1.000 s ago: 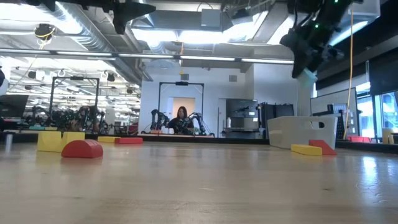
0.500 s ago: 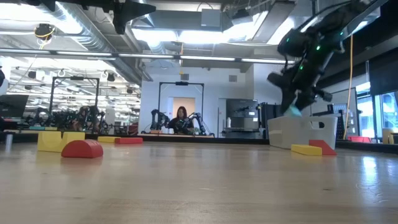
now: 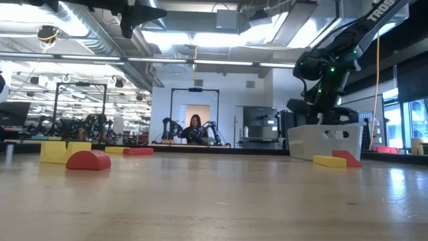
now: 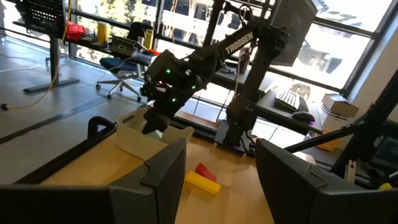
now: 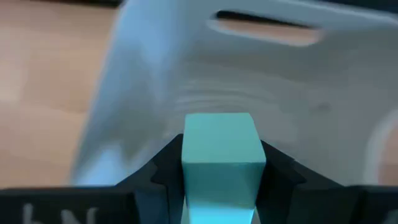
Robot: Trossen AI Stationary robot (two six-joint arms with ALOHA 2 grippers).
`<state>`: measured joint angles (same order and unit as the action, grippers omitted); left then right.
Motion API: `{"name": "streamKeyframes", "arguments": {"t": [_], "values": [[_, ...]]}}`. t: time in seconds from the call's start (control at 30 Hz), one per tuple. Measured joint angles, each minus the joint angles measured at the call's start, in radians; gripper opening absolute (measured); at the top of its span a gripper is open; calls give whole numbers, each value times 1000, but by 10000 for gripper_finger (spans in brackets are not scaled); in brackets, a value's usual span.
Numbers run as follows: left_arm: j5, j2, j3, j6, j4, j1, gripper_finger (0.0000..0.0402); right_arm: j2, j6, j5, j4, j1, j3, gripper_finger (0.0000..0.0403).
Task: Sort & place blocks by color
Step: Put the blue block into the gray bin
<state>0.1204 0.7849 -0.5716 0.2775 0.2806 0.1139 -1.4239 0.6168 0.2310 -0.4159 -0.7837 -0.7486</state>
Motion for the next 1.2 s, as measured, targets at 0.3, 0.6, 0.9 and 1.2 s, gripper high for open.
{"name": "streamKeyframes", "arguments": {"t": [0.3, 0.6, 0.9, 1.2], "values": [[12, 0, 0, 0, 0, 0, 184, 9, 9, 56, 24, 0, 0, 134], [28, 0, 0, -1, -2, 0, 184, 3, 12, -16, 102, 3, 0, 134], [28, 0, 0, -1, -3, 0, 184, -88, 63, -13, 126, 3, 0, 134], [28, 0, 0, -1, -3, 0, 184, -73, 59, 82, 51, 3, 0, 134]]}}
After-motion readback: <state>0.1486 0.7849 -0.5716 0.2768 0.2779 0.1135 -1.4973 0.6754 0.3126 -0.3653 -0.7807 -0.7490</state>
